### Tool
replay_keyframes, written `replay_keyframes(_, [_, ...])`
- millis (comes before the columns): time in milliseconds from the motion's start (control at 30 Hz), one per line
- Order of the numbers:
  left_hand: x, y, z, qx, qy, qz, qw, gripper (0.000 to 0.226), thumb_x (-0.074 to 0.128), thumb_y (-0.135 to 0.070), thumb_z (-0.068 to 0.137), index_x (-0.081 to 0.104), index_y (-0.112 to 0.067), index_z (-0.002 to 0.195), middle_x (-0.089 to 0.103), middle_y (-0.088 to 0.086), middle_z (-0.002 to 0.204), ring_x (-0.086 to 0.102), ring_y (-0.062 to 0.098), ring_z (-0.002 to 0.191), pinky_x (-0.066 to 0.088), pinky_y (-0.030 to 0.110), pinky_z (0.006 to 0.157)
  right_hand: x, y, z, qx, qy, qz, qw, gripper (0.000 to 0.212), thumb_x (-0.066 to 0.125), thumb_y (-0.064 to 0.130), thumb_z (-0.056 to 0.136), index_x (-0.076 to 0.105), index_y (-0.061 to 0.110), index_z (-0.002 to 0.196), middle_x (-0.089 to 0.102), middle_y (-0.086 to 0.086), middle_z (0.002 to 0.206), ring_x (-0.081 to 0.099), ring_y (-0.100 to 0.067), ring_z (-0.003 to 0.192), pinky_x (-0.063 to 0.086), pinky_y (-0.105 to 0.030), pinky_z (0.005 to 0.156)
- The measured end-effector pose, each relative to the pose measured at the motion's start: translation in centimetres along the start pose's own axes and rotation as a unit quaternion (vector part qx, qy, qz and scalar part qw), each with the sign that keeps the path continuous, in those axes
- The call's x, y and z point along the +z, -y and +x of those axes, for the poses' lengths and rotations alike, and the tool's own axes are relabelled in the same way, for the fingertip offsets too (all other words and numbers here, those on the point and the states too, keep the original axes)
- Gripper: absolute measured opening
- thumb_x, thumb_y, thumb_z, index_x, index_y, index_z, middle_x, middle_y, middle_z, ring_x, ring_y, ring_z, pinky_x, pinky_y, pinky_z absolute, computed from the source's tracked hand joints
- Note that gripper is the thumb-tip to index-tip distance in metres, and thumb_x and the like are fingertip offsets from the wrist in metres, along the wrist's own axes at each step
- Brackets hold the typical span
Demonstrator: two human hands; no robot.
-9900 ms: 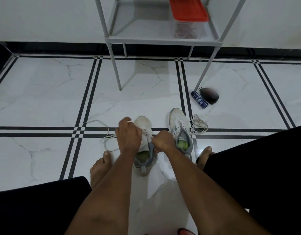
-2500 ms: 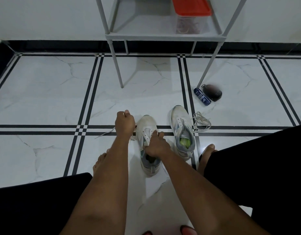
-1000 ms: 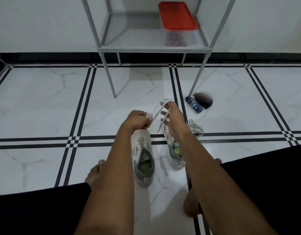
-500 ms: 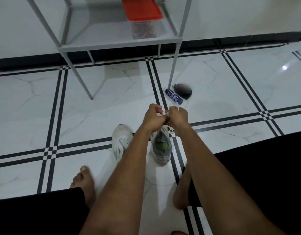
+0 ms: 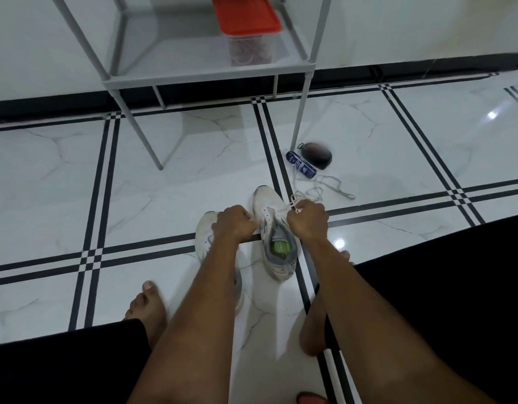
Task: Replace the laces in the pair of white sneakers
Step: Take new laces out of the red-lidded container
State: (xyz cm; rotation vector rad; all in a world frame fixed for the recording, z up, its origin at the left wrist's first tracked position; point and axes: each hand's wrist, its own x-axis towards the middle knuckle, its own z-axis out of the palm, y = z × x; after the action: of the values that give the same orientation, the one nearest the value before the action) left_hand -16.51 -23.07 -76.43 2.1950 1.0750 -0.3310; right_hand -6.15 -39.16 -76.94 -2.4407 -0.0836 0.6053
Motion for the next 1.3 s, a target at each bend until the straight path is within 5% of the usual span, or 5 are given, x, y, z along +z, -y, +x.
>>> replay_keyframes(100, [-0.2, 2.2, -1.3, -0.086, 0.082, 0.144, 0.982, 0.082, 0.079, -0.061, 0.076, 0.047, -0.032, 0.146, 0.022, 0.013, 0.162, 0.021, 0.040, 0.150, 0.033, 0.060, 0.113, 2.0, 0.0, -1.5, 0.005, 0.074, 0.039, 0.996, 0.066, 0.060, 0.054, 0.080, 0.065, 0.018, 0.135, 0.062, -0.012, 0.137, 0.060, -0.034, 0.126, 0.051, -0.042, 0.106])
replay_keyframes(200, [0.4, 4.3, -1.5, -0.099, 0.113, 0.114, 0.982, 0.093, 0.082, -0.048, 0.080, 0.031, -0.038, 0.157, -0.001, 0.011, 0.169, 0.011, 0.046, 0.152, 0.034, 0.058, 0.116, 4.0, -0.3, -2.8, -0.006, 0.103, -0.012, 0.995, 0.063, 0.060, 0.057, 0.086, 0.059, 0.016, 0.134, 0.048, -0.014, 0.138, 0.053, -0.038, 0.129, 0.046, -0.046, 0.109])
replay_keyframes(967, [-5.6, 19.2, -1.5, -0.082, -0.077, 0.001, 0.994, 0.086, 0.073, -0.036, 0.091, 0.027, -0.024, 0.163, 0.034, 0.004, 0.165, 0.039, 0.034, 0.146, 0.039, 0.050, 0.116, 15.8, 8.0, -11.8, -0.115, 0.242, 0.001, 0.964, 0.073, 0.057, 0.060, 0.095, 0.048, 0.021, 0.156, 0.038, -0.005, 0.164, 0.039, -0.026, 0.151, 0.035, -0.041, 0.122])
replay_keyframes(1167, [-6.6, 19.3, -1.2, -0.116, -0.150, 0.052, 0.981, 0.071, 0.064, -0.021, 0.092, 0.036, -0.023, 0.157, 0.042, 0.005, 0.159, 0.044, 0.031, 0.145, 0.015, 0.063, 0.124, 16.0, 9.1, -12.9, -0.127, 0.283, 0.083, 0.947, 0.054, 0.061, 0.042, 0.104, 0.053, 0.019, 0.152, 0.055, 0.003, 0.149, 0.050, -0.019, 0.141, 0.037, -0.025, 0.107])
replay_keyframes(1300, [-7.0, 15.9, -0.6, -0.064, -0.221, -0.086, 0.969, 0.047, 0.064, -0.026, 0.095, 0.057, -0.020, 0.141, 0.058, 0.007, 0.142, 0.055, 0.031, 0.130, 0.042, 0.048, 0.110, 14.4, 9.2, -11.6, -0.061, 0.219, 0.148, 0.962, 0.067, 0.064, 0.054, 0.099, 0.052, 0.019, 0.155, 0.057, 0.003, 0.152, 0.055, -0.018, 0.138, 0.041, -0.036, 0.118])
